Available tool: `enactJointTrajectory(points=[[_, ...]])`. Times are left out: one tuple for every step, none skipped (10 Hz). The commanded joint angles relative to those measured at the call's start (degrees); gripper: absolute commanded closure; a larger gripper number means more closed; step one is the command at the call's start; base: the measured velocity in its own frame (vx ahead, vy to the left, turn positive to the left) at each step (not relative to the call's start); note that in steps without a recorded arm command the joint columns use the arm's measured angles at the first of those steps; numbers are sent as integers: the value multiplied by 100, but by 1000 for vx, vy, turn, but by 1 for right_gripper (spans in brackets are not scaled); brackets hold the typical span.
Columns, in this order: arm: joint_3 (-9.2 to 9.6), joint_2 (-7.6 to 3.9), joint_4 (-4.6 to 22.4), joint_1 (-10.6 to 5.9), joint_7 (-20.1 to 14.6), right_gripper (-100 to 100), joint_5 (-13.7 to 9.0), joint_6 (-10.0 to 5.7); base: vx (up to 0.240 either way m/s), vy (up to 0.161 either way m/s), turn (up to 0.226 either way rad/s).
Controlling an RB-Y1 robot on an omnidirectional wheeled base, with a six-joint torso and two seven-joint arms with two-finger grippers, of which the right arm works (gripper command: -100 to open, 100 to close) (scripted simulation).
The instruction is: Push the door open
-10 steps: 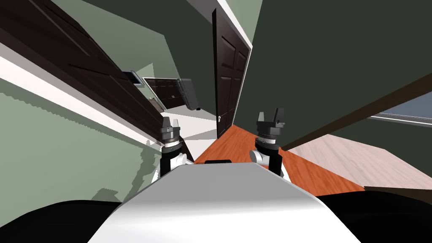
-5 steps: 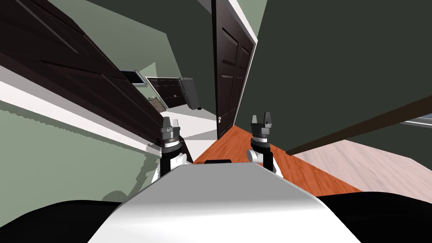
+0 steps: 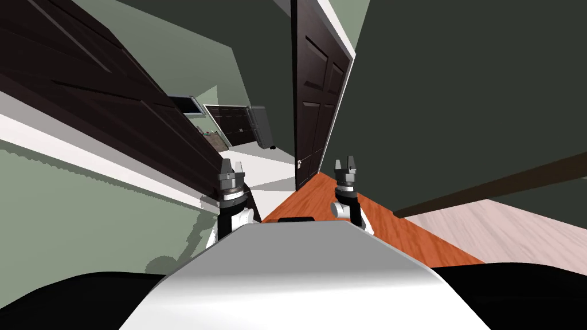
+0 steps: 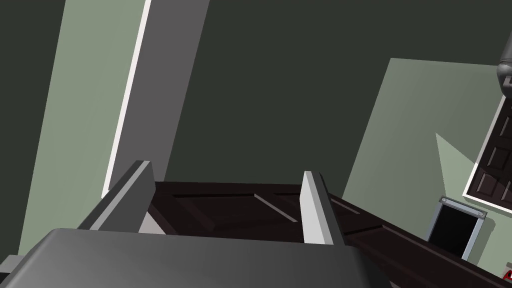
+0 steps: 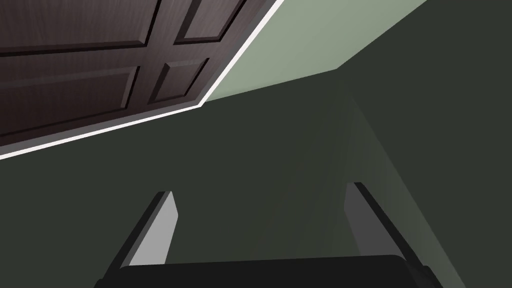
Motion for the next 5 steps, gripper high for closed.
enactJointTrajectory(points=[[44, 0, 158, -21, -12, -100, 18, -43, 66, -64, 28], [89, -8, 362, -92, -33, -100, 35, -64, 69, -50, 71], [134, -17, 563, -162, -54, -100, 52, -84, 71, -66, 94], [183, -23, 737, -239, -77, -100, 70, -105, 77, -70, 105], [183, -23, 793, -239, -77, -100, 70, -105, 56, -48, 32]])
